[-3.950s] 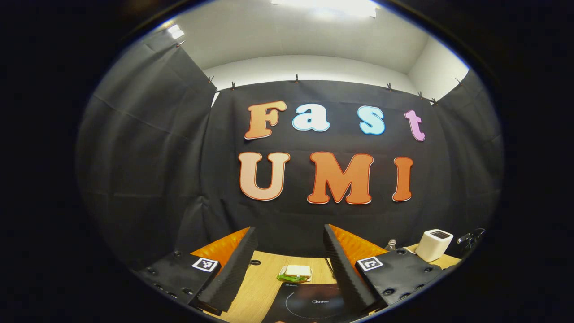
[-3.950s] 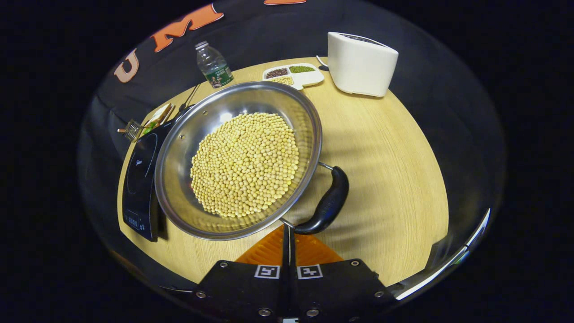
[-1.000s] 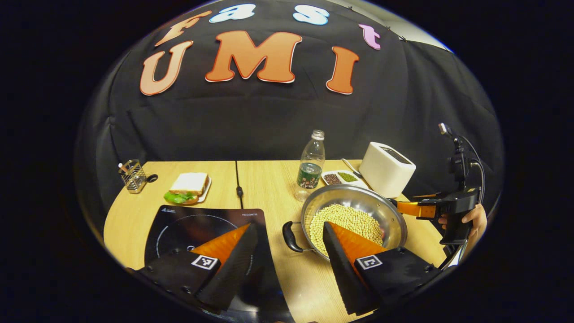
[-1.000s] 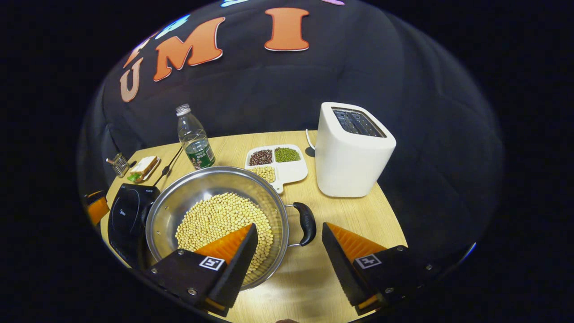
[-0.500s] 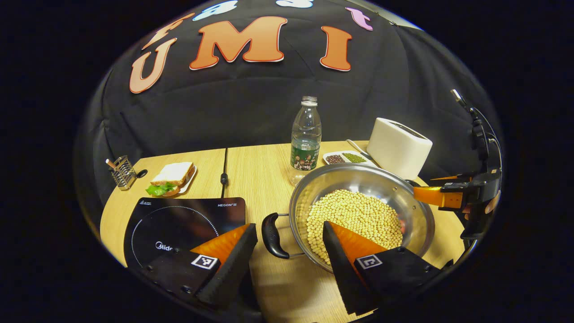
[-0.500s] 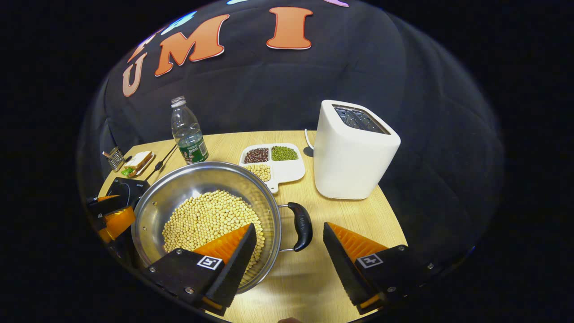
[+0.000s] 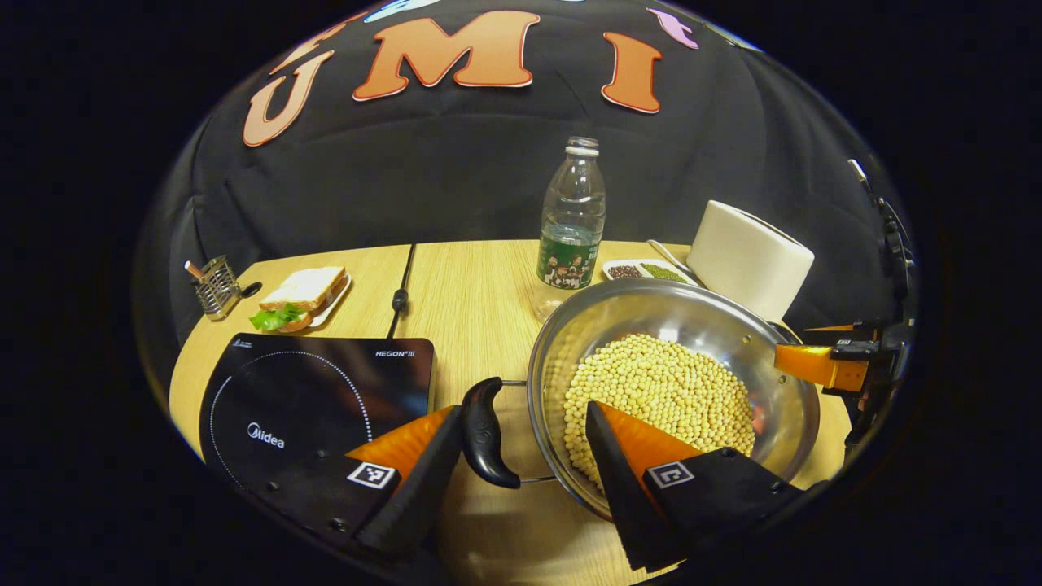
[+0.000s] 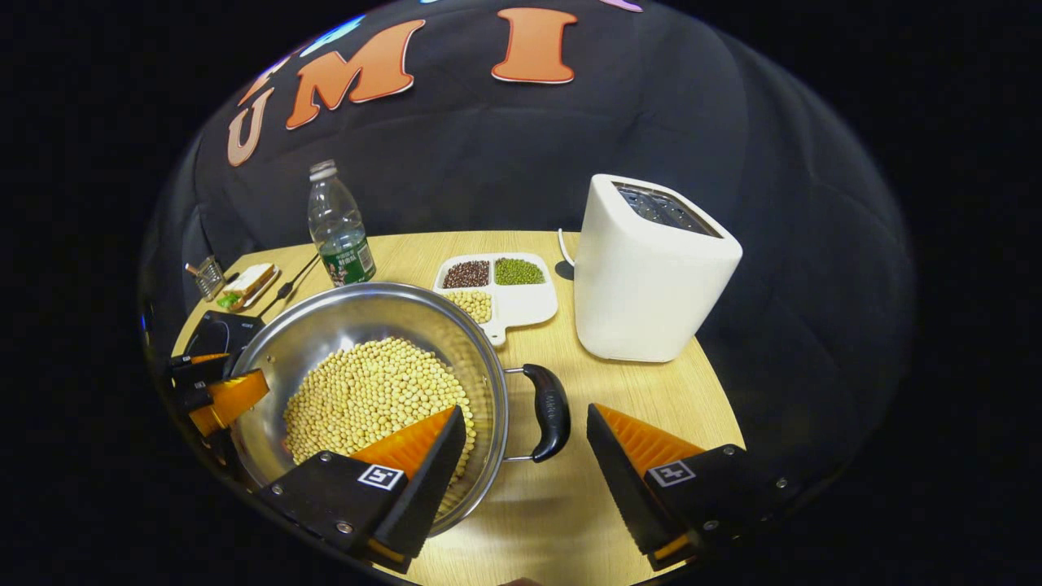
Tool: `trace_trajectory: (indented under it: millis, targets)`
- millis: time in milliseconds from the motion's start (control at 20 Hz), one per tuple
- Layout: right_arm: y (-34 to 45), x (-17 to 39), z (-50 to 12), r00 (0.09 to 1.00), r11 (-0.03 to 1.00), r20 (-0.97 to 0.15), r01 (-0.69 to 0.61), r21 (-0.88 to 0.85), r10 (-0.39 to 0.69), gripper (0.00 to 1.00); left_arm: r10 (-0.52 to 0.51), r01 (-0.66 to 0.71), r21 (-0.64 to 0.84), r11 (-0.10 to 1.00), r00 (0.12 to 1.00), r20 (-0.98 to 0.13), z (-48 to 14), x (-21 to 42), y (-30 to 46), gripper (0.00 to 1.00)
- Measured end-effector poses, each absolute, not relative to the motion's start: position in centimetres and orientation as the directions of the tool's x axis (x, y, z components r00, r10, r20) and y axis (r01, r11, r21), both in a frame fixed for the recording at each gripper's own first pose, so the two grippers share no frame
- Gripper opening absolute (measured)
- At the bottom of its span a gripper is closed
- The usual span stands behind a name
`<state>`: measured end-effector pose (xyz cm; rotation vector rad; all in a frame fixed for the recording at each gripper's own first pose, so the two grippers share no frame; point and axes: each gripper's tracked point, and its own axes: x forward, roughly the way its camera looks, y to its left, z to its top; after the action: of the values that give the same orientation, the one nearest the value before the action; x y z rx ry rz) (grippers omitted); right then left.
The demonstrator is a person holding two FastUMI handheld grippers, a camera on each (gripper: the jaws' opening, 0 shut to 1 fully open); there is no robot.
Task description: First push the handle of the pot to place it horizontally, then grasp the pot with both hands and set it on the induction cooktop.
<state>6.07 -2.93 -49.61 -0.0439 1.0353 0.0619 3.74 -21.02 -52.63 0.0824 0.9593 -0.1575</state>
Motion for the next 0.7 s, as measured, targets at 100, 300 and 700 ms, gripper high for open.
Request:
trace_trajectory:
  millis: [100, 300, 700]
  targets:
    - [-3.3, 6.2, -50.4, 0.496, 0.998, -0.868, -0.062, -0.033, 0.002, 0.94, -0.092, 0.170, 0.008, 0.985, 0.569, -0.817, -53.1, 4.3, -21.1, 0.96]
    - [-3.5, 6.5, -52.0, 0.478, 0.996, -0.878, -0.064, -0.055, -0.018, 0.93, -0.077, 0.179, 0.032, 0.983, 0.572, -0.817, -53.9, 5.0, -21.0, 0.96]
    - [-2.9, 7.7, -52.8, 0.474, 0.993, -0.881, -0.096, -0.064, -0.011, 0.90, -0.088, 0.164, 0.006, 0.986, 0.558, -0.825, -55.1, 5.5, -21.4, 0.88]
